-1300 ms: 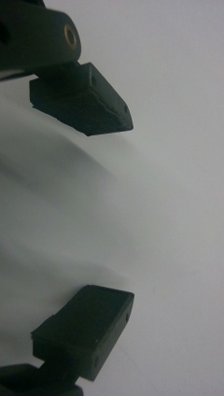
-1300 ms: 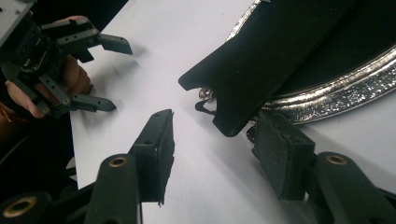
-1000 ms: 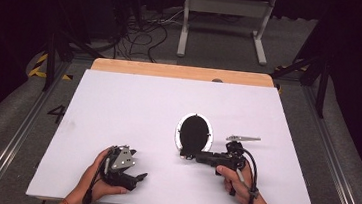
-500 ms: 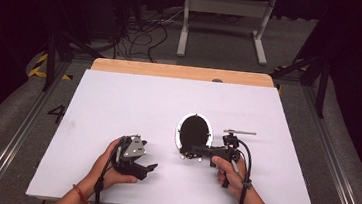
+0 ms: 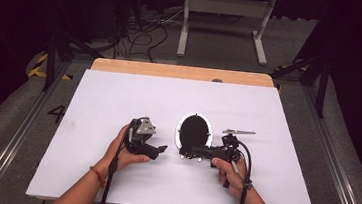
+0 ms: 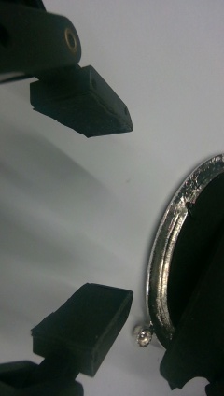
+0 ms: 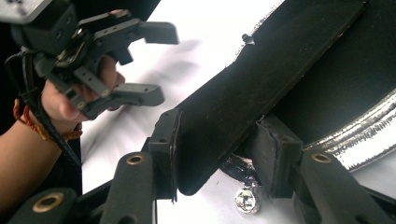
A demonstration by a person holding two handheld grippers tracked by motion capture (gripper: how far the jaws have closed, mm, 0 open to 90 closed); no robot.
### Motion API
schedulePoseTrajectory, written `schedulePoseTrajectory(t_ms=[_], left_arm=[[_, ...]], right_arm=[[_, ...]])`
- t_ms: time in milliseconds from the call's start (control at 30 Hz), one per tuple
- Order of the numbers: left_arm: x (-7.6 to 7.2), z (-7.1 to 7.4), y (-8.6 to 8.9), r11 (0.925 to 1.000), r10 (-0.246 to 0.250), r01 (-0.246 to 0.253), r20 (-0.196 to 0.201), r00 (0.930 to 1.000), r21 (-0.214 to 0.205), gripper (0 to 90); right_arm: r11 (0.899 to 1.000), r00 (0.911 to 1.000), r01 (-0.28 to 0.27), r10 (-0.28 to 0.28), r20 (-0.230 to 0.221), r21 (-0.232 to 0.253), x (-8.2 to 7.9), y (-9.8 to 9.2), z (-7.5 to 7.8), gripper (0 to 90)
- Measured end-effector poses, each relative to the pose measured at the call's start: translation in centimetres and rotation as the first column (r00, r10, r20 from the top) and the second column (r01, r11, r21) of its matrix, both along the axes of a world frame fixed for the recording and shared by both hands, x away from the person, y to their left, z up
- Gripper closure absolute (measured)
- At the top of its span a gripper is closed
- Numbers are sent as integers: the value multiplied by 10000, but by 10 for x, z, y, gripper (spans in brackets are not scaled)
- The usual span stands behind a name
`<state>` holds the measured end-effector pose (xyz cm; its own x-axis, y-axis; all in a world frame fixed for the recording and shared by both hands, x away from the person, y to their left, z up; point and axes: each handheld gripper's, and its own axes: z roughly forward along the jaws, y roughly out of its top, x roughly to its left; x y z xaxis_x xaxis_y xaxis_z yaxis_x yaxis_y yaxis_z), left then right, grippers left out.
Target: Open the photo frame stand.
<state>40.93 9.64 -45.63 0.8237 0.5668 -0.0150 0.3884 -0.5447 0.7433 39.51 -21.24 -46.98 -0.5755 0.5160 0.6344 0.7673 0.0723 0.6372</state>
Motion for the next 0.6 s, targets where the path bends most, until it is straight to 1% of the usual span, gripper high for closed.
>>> schedulePoseTrajectory(t_ms=[33, 100, 167, 200, 233, 267, 300, 333, 367, 400, 467, 500, 533, 600], left_arm=[[4, -1, -3, 10000, 2, -3, -61, 10000, -82, 172], [11, 0, -6, 9987, 44, -60, -314, 9995, -506, 170], [16, 0, -12, 9990, 17, -34, -369, 9993, -440, 166], [19, 0, -13, 9983, 58, -83, -430, 9991, -569, 165], [19, 0, -13, 9983, 58, -83, -430, 9991, -569, 165], [24, 0, -15, 9969, 176, -217, -535, 9984, -755, 165], [24, 0, -17, 9970, 146, -183, -493, 9987, -757, 166], [24, -1, -18, 9971, 143, -178, -476, 9988, -746, 171], [25, -1, -19, 9981, 26, -52, -412, 9991, -614, 172], [25, -3, -20, 9981, 23, -55, -524, 9986, -618, 176], [27, -5, -21, 9986, -39, 12, -529, 9986, -523, 184], [27, -5, -21, 9986, -39, 12, -529, 9986, -523, 193], [27, -6, -21, 9980, -30, -9, -625, 9980, -637, 193], [28, -7, -21, 9978, 22, -65, -663, 9978, -652, 209]], right_arm=[[10000, 10000, -4, 4, 12, 10, 0, 0, 0, 565], [10000, 10000, -53, 54, 64, -72, 0, 0, 1, 566], [9998, 9998, -89, 91, 157, -167, 0, 1, 1, 566], [9998, 9996, -131, 136, 267, -178, 0, 1, 1, 566], [9996, 9991, -153, 162, 383, -221, -1, 1, 2, 566], [9995, 9986, -166, 179, 502, -256, -1, 2, 2, 566], [9994, 9984, -181, 197, 539, -297, -3, 2, 3, 567], [9990, 9973, -202, 229, 704, -392, -3, 2, 3, 567], [9987, 9967, -246, 280, 766, -454, -4, 2, 3, 567], [9984, 9958, -267, 308, 864, -492, -5, 1, 3, 567], [9979, 9945, -316, 370, 983, -561, -7, 1, 4, 567], [9979, 9945, -316, 370, 983, -561, -7, 1, 4, 567], [9972, 9929, -368, 438, 1108, -645, -7, 1, 4, 567], [9956, 9899, -435, 541, 1309, -825, -9, 2, 6, 567]])
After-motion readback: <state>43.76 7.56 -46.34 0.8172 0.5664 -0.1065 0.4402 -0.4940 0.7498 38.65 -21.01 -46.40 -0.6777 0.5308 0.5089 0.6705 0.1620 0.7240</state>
